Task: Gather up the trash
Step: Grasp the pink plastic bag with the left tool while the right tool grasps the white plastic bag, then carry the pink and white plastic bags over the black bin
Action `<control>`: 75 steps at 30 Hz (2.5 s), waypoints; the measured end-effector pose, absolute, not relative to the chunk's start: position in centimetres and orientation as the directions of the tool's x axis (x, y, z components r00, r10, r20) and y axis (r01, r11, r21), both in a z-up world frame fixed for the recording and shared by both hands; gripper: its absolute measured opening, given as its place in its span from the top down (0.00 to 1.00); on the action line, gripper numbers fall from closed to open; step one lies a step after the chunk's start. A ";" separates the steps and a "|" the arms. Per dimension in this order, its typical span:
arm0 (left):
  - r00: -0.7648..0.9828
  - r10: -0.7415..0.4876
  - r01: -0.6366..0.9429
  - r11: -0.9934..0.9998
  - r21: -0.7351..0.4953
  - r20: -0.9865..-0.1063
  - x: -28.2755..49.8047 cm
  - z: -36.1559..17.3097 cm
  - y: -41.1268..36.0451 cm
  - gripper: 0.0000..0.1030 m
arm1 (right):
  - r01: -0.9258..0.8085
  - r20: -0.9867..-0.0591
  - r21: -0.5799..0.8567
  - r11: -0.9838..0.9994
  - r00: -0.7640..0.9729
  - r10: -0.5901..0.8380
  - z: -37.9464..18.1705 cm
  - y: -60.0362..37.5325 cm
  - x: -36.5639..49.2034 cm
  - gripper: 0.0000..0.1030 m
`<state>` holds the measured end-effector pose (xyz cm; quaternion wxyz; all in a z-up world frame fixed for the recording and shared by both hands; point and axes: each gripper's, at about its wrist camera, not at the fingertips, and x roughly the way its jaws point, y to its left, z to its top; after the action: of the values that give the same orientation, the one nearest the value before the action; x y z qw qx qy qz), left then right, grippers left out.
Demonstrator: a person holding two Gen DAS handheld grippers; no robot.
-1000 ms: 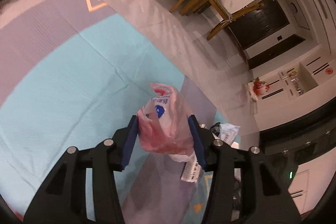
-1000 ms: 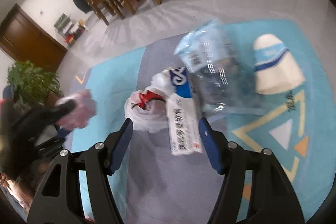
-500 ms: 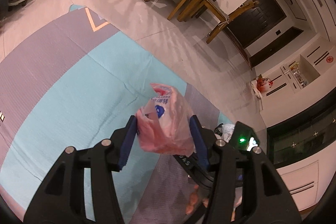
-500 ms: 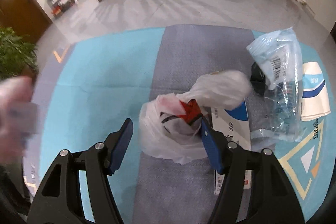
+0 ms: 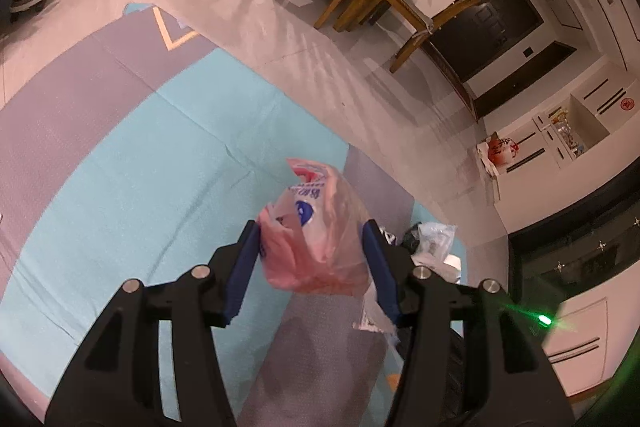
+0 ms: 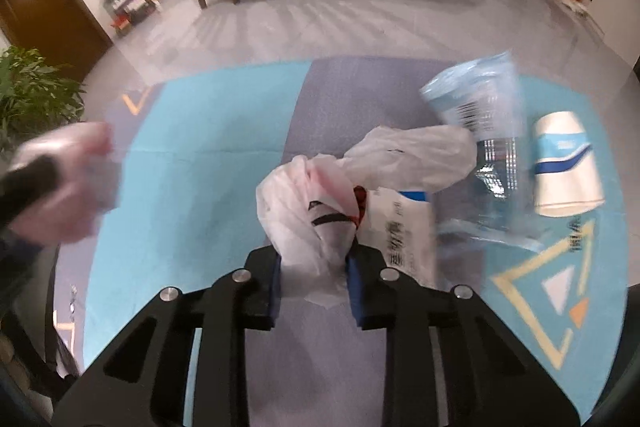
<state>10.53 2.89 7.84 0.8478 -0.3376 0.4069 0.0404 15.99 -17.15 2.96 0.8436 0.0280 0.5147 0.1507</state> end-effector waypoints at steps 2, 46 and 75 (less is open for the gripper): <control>0.665 -0.218 -0.326 0.776 -0.539 -0.715 10.5 7.9 2.5 0.48 | -0.201 -0.861 0.214 0.956 0.423 0.282 4.1 -18.6 14.5 0.73; 0.677 -0.467 0.215 0.864 -0.455 -0.569 8.4 15.0 -20.1 0.48 | 0.302 -0.546 0.267 0.915 0.830 -0.115 19.8 -47.5 3.0 0.73; 0.242 -0.503 0.551 0.775 -0.310 -0.829 8.1 1.9 -50.4 0.47 | 0.761 -0.785 0.393 0.517 0.570 -0.242 9.0 -65.5 -0.9 0.70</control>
<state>8.09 -50.43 1.91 0.7878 0.0229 0.5167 -0.3346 -0.89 -65.46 9.01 0.8009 0.3791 0.3419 -0.3130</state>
